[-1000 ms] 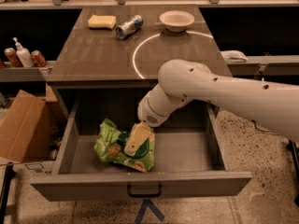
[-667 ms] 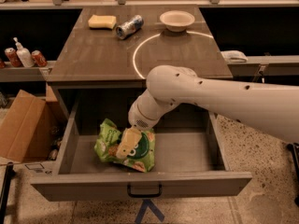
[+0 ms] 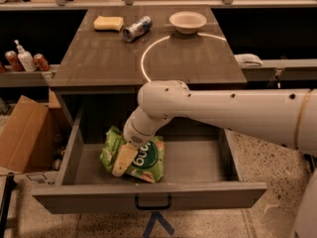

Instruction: Pick green rice chip bag from top drawer and place on counter

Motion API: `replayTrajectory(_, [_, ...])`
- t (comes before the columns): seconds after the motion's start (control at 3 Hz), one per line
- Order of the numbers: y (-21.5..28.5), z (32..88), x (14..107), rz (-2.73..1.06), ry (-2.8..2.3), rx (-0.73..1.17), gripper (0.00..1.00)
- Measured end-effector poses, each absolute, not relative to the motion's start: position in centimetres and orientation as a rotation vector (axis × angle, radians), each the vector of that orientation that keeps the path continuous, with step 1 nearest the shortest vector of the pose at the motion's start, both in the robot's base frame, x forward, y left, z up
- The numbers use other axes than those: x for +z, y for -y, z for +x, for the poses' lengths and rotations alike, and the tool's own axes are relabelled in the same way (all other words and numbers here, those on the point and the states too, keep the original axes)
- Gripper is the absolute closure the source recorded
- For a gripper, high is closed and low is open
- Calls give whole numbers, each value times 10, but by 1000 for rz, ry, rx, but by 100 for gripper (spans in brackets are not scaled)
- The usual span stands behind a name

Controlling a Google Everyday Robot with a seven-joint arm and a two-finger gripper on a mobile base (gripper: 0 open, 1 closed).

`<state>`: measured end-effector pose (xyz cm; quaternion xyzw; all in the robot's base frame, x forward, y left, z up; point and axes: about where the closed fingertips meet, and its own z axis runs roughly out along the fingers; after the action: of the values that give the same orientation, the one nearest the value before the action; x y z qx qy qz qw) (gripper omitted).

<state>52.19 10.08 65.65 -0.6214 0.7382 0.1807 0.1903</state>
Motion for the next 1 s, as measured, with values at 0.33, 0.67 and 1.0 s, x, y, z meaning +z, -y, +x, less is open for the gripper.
replayTrajectory(0.33, [-106,528,639,-1739,-2097,508,0])
replayTrajectory(0.67, [-109,530,625,-1735,-2113,502,18])
replayTrajectory(1.0, [-106,535,633,-1707,-2096,494,50])
